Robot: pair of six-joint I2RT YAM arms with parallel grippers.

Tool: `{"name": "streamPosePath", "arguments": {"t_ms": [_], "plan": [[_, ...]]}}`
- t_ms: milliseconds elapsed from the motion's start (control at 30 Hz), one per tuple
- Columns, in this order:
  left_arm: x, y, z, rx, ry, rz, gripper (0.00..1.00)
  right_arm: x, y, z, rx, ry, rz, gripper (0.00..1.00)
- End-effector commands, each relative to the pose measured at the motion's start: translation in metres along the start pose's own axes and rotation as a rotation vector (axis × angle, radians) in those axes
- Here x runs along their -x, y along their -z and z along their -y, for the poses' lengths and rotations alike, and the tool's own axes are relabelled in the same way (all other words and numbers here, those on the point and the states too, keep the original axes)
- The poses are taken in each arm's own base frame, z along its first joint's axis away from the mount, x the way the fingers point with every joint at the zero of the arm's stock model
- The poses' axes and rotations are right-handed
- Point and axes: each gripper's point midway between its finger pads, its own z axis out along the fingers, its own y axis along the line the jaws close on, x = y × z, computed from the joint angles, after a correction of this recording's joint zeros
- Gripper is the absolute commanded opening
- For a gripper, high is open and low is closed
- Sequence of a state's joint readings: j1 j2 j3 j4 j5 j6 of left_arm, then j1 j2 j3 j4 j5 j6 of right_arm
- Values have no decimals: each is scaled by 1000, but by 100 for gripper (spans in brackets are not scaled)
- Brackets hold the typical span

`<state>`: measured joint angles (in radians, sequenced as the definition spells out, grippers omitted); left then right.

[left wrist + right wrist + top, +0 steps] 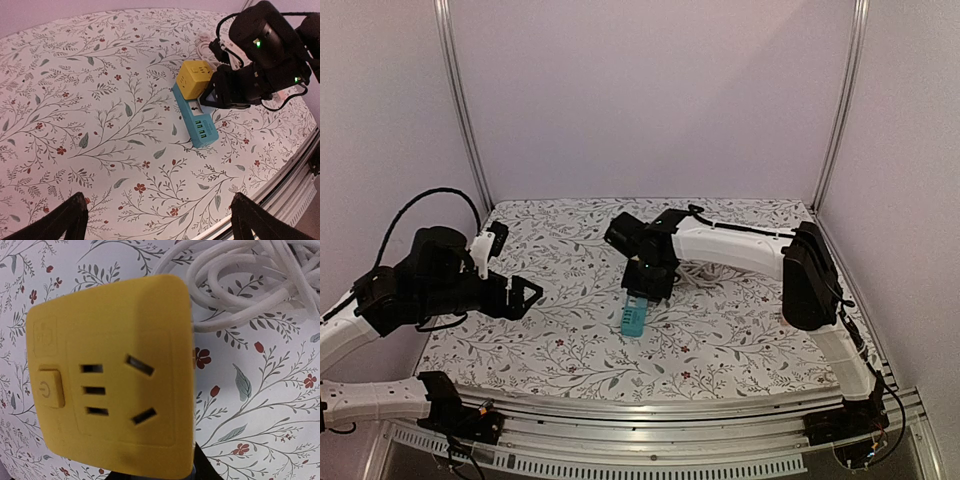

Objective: Insert the plug

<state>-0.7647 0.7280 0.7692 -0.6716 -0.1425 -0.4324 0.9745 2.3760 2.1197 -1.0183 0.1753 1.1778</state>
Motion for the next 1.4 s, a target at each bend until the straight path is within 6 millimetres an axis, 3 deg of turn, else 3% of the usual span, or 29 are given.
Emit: {"name": "streamPosePath", "arguments": {"t_ms": [0,167,300,900,1233,1367], "plan": [[-8,-6,-3,12,-17,-23,99,-32,-21,89,-362,42,-90,0],[-8,-7,-3,18,-18,-23,99,-35,-7,109,-429,77,-105,0],[-8,-7,-4,22,-19,-26,99,-43,-8,115,-433,115,-142,0],[-9,-9,-7,40,-17,-29,99,-75,-61,134,-514,199,-283,0],[-9,-8,-7,42,-18,-28,100,-65,-41,118,-447,188,-258,1],[-9,-8,-7,40,-18,-29,99,-59,-29,106,-390,179,-240,10]]}}
